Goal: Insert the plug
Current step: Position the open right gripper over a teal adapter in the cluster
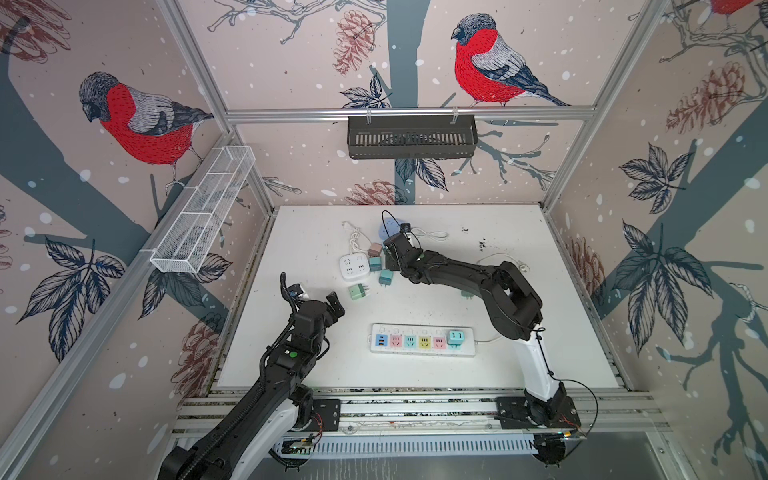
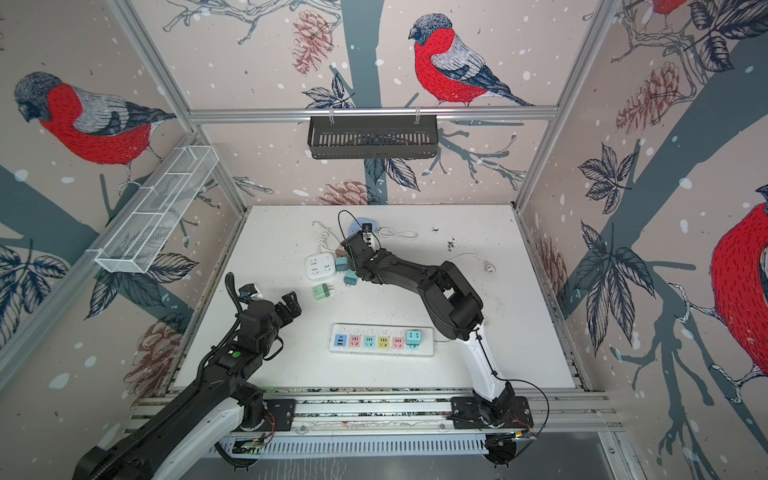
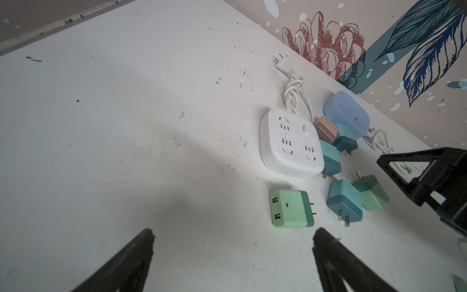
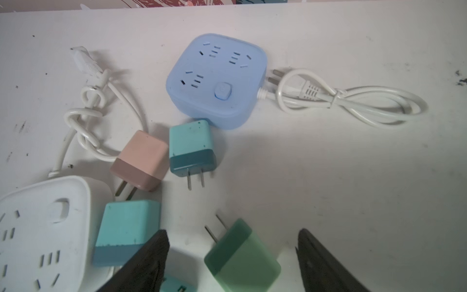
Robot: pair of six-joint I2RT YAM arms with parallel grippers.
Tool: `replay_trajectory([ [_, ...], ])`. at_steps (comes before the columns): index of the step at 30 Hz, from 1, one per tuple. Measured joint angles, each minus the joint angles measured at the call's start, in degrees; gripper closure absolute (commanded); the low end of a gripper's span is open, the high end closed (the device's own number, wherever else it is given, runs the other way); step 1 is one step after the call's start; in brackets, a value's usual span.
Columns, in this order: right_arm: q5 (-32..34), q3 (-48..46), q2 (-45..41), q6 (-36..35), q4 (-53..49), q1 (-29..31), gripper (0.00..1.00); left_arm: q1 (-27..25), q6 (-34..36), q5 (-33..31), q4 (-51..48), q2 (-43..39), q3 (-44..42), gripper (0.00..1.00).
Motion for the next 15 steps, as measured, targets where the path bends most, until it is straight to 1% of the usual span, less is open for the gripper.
replay_trajectory([
  [7,-0.61,8.46,7.80,1.03,-1.55,-1.46,0.14,0.00,0.02,0.02,0.04,0.31,0.00,0.02],
  [11,-1.25,10.95,10.75,1.03,-2.23,-1.66,0.14,0.00,0.04,0.04,0.04,0.55,0.00,0.02],
  [15,-2.05,11.23,11.85,0.98,-3.17,-1.70,0.15,0.00,0.04,0.04,0.07,0.61,0.00,0.02],
])
